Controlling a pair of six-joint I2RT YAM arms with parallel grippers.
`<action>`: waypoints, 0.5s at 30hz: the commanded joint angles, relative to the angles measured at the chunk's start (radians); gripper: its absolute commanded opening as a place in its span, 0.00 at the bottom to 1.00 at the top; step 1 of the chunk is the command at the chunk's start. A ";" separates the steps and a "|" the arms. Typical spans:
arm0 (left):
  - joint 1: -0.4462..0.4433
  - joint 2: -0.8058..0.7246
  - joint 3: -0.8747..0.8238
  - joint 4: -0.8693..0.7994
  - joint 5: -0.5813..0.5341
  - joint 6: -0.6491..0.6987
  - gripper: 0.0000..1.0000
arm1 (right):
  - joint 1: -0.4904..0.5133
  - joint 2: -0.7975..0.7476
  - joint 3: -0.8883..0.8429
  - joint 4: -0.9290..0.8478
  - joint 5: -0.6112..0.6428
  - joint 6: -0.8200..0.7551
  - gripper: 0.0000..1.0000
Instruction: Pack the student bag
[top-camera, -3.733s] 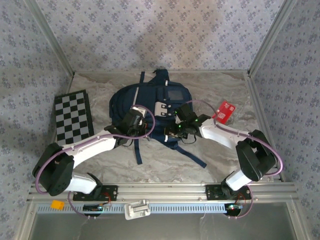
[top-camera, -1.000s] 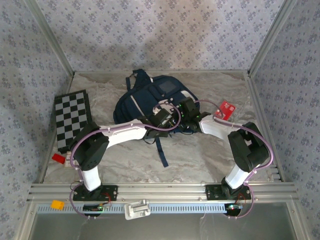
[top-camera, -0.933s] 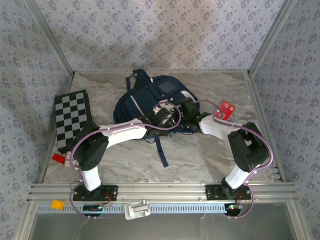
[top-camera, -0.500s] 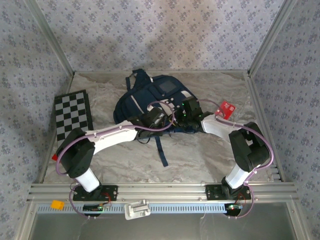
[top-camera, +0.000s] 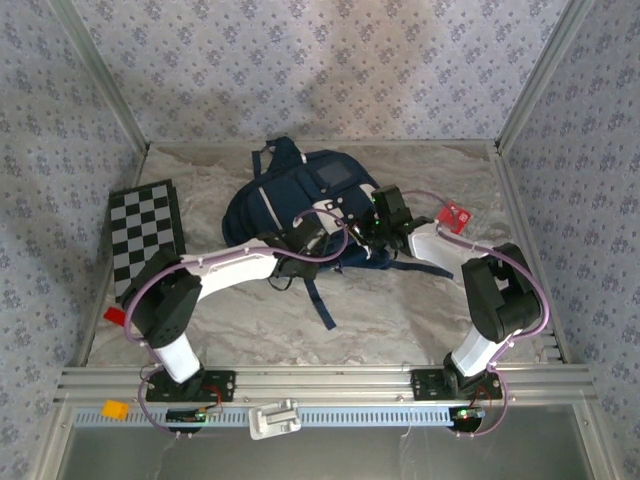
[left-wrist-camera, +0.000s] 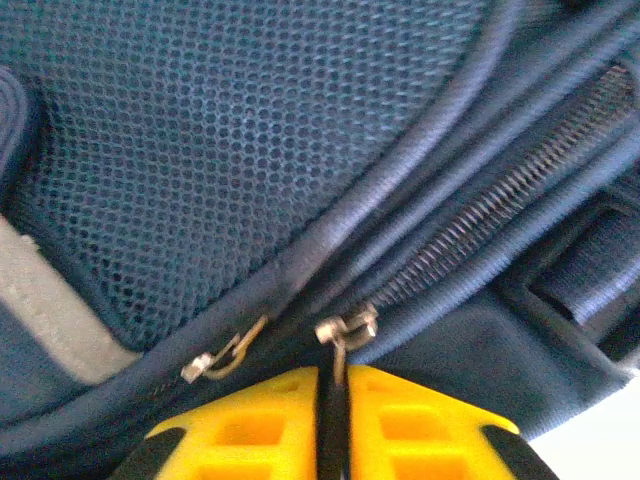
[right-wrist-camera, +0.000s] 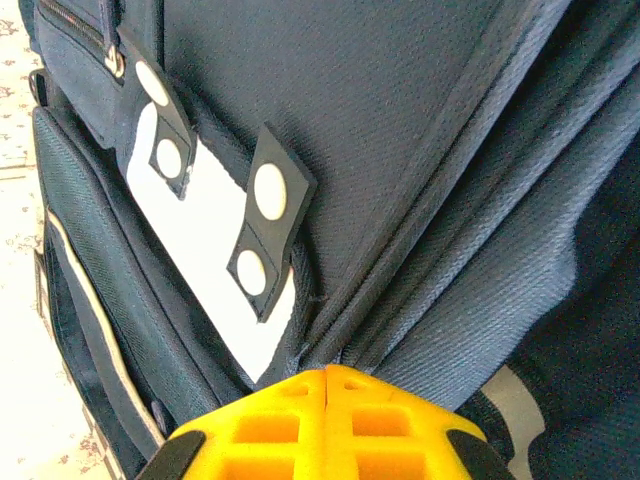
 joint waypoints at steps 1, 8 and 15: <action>0.024 0.038 0.041 -0.019 -0.003 -0.005 0.19 | 0.004 -0.024 0.024 -0.034 0.008 -0.020 0.00; 0.041 0.059 0.056 -0.018 -0.009 -0.043 0.05 | 0.024 -0.046 0.021 -0.041 0.014 -0.017 0.00; 0.041 -0.038 0.065 -0.025 0.009 -0.048 0.00 | 0.083 -0.009 -0.004 0.006 0.014 0.029 0.00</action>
